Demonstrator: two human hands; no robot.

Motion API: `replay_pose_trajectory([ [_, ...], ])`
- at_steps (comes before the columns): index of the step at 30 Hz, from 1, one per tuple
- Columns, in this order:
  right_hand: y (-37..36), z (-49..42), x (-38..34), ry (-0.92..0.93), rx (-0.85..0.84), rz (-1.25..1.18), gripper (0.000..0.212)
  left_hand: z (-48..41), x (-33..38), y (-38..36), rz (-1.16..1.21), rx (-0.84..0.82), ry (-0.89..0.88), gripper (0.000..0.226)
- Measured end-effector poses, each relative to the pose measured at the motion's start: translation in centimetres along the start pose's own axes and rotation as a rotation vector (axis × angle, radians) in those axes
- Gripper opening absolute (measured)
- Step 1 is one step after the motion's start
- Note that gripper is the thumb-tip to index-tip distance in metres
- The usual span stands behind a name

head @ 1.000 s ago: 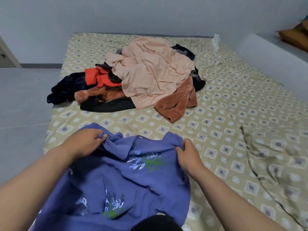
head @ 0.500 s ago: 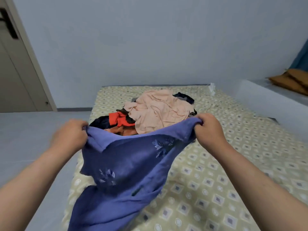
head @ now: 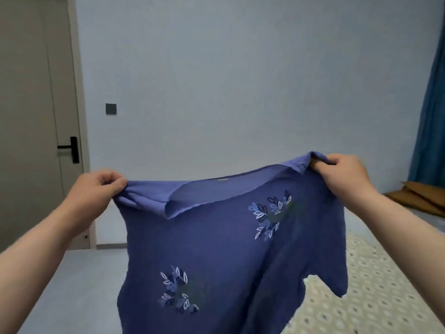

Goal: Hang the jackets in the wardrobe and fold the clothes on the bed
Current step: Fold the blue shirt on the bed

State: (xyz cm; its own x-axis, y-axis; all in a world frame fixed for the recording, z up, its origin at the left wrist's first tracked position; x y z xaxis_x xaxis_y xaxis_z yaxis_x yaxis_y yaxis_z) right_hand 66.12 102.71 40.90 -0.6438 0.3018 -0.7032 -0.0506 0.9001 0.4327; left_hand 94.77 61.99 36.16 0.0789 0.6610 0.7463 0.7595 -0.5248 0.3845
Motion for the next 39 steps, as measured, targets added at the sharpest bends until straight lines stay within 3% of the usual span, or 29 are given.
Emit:
replay_pose_trajectory([
  [3, 3.6, 0.3, -3.8, 0.073, 0.025, 0.049, 0.052, -0.3, 2.9, 3.5, 0.062, 0.042, -0.074, 0.024],
  [7, 8.1, 1.2, -8.8, 0.25, 0.188, 0.066, 0.056, 0.1, 7.2, 5.8, 0.052, 0.176, -0.201, 0.029],
  [10, 9.6, 0.8, -10.4, 0.314, 0.255, 0.061, 0.06, 0.3, 9.7, 5.3, -0.032, 0.039, -0.266, 0.029],
  [13, 7.7, -0.5, -8.5, 0.246, 0.214, 0.166, 0.063, 0.1, 7.8, 3.1, -0.239, -0.15, -0.145, 0.037],
  [17, 0.0, -0.6, 0.5, 0.045, 0.001, 0.398, 0.051, 0.5, -0.4, -2.5, -0.409, -0.236, -0.018, 0.015],
  [22, -12.1, 4.7, 16.2, -0.198, -0.291, 0.431, 0.049, 3.8, -15.6, -11.0, -0.441, -0.387, 0.254, 0.034],
  [27, -22.0, 11.3, 30.9, -0.428, -0.483, 0.417, 0.032, 7.7, -29.1, -18.8, -0.484, -0.503, 0.452, 0.026],
  [33, -29.8, 14.6, 42.3, -0.558, -0.47, 0.41, 0.032, 9.9, -40.3, -25.4, -0.588, -0.433, 0.53, 0.023],
  [39, -35.4, 8.8, 47.4, -0.442, -0.325, 0.53, 0.03, 4.3, -45.9, -29.4, -0.656, -0.245, 0.506, 0.029],
])
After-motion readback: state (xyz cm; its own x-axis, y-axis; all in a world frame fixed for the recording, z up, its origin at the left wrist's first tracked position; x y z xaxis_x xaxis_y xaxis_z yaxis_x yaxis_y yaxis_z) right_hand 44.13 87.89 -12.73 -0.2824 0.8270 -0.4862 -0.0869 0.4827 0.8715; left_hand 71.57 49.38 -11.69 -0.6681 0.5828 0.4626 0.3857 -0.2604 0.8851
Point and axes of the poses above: each hand's wrist, its own z-axis away from the middle knuckle, its own y-axis out of the back of the hand, x = y × z, the point moved 5 cm from there along -z, towards the middle knuckle, and after that the axes turned 10 degrees about -x, right-handed, at the moved point
